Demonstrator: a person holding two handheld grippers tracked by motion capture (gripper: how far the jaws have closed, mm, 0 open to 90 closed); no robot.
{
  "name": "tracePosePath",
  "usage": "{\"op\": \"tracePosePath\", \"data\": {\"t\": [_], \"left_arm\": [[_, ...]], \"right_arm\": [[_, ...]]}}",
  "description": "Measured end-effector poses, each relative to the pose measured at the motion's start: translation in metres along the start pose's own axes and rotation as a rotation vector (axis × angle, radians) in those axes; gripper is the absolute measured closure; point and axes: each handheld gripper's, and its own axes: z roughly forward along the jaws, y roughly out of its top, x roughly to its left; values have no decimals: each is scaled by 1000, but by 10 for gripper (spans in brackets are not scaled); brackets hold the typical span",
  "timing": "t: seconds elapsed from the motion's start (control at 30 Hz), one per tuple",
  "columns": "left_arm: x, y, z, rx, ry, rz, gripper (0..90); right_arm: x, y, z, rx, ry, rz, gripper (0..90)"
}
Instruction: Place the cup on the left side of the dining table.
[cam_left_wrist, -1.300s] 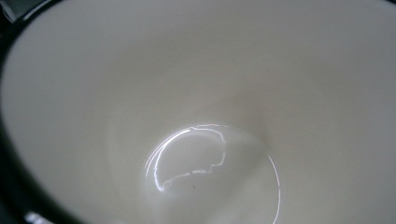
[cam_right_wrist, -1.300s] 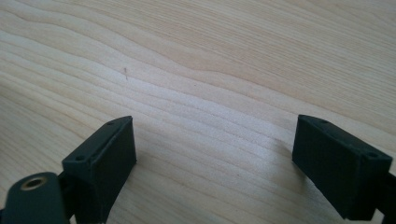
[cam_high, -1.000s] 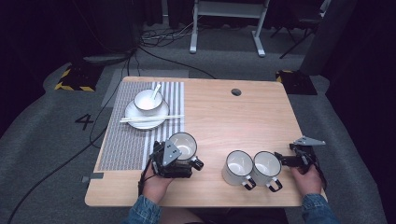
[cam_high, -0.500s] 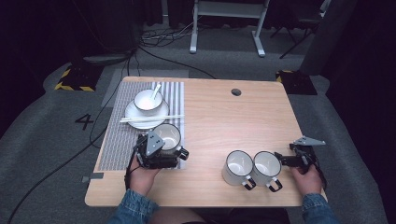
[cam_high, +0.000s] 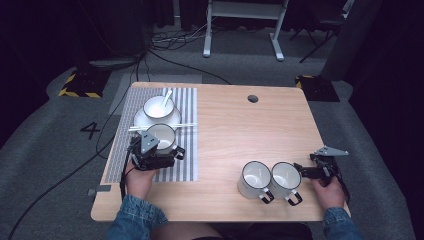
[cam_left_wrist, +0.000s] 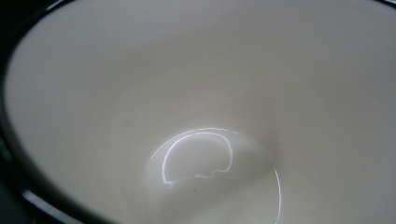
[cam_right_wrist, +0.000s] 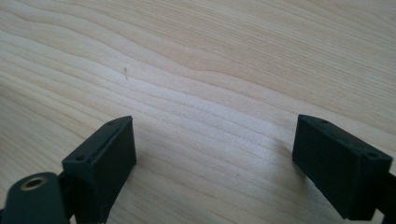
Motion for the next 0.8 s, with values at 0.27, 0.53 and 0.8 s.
{"op": "tracePosePath", "data": {"t": [0.27, 0.53, 0.8], "left_arm": [[20, -7, 11, 30, 29, -47, 32], [28, -16, 25, 93, 43, -58, 32], [30, -24, 38, 163, 52, -66, 32]], "right_arm": [[0, 0, 0, 0, 0, 0, 136], [0, 0, 0, 0, 0, 0, 136], [0, 0, 0, 0, 0, 0, 136]]}}
